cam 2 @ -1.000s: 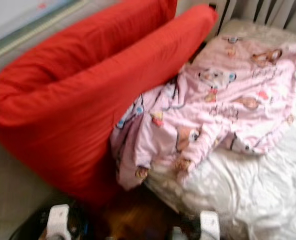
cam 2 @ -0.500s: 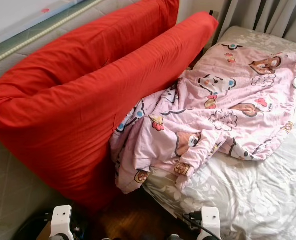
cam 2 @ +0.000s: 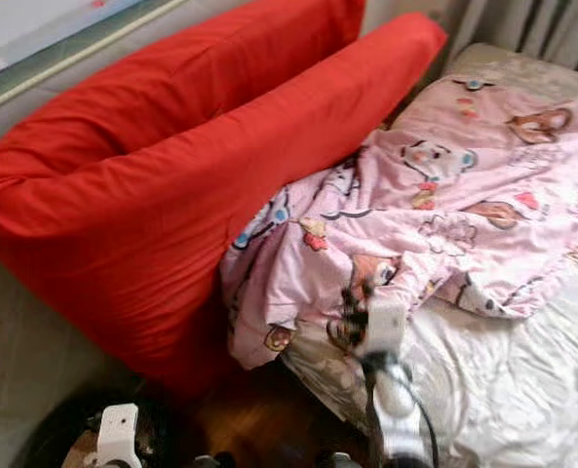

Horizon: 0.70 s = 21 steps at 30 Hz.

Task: Clean up the room

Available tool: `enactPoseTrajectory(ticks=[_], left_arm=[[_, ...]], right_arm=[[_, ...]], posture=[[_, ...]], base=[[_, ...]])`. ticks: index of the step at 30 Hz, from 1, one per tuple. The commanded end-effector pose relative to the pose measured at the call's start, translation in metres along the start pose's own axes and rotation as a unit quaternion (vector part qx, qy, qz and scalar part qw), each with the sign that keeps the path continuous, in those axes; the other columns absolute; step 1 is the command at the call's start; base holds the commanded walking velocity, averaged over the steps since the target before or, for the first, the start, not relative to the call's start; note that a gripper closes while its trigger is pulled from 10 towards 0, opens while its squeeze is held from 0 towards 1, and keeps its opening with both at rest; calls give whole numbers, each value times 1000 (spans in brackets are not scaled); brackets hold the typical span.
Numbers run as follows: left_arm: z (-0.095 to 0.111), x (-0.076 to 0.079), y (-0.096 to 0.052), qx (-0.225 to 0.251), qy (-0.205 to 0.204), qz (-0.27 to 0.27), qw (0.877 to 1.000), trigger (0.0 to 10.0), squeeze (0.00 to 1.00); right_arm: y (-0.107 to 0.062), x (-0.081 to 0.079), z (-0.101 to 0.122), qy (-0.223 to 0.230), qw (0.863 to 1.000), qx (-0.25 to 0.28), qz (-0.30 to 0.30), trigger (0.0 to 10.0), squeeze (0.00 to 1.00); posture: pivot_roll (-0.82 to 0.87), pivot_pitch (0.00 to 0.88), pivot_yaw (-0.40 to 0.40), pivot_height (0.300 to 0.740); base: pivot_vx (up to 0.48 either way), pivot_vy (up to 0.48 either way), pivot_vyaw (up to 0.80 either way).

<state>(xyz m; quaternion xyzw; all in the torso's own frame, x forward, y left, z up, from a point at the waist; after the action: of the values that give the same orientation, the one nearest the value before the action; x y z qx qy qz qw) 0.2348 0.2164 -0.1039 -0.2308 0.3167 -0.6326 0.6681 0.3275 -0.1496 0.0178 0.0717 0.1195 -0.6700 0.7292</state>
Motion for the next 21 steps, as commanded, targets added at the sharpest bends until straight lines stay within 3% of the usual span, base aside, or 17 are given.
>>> enactPoseTrajectory(ticks=[1,8,9,10,11,12,14,15,18,21], left_arm=[[-10,-2,-3,-8,2,2,1000,10000,0],[0,-6,-5,40,-27,23,999,10000,0],[35,-9,-3,112,-5,27,993,10000,0],[35,-9,-3,112,-5,27,993,10000,0],[60,-11,-4,161,9,29,986,10000,0],[105,-12,-12,251,23,35,967,10000,0],[113,-14,-15,269,21,38,962,10000,0],[129,-17,-22,305,17,43,951,10000,0],[146,-17,-33,351,29,43,935,10000,0],[149,-16,-40,372,35,45,927,10000,0]], right_arm=[[-4,3,-1,6,1000,1,-9,10000,0],[-26,6,-13,6,1000,-8,-18,10000,0],[-27,6,-17,7,1000,-16,-17,10000,0],[-27,6,-17,7,1000,-16,-17,10000,0],[-28,5,-19,7,1000,-18,-15,10000,0],[-28,4,-20,6,1000,-22,-10,10000,0],[-28,4,-20,6,1000,-23,-9,10000,0],[-28,5,-19,6,1000,-23,-8,10000,0],[-28,6,-18,4,1000,-24,-9,10000,0],[-26,8,-17,1,1000,-24,-9,10000,0]], posture=[[-6,240,19,740],[-15,226,12,740],[-13,222,11,740],[-13,222,11,740],[-13,220,10,740],[-11,214,8,740],[-9,205,4,740],[-9,200,1,740],[-6,188,-4,740],[-8,181,-6,740]], base=[[0,0,0],[0,0,0],[0,0,0],[0,0,0],[0,0,0],[0,0,0],[0,0,0],[0,0,0],[0,0,0],[0,0,0]])
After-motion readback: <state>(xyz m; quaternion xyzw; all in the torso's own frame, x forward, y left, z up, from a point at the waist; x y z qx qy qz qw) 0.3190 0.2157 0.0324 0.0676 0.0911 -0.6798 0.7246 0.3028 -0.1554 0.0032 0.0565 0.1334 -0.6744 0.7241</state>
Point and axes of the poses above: a point about 5 cm out from each wrist's last joint towards the gripper, its own y axis pointing out of the wrist towards the gripper, its own z axis along the axis of the wrist's last joint, x = y × z, the point moved 5 cm from there along y, pointing out of the wrist towards the gripper, and after that the axes turned 11 degrees about y, right-handed, at the moved point
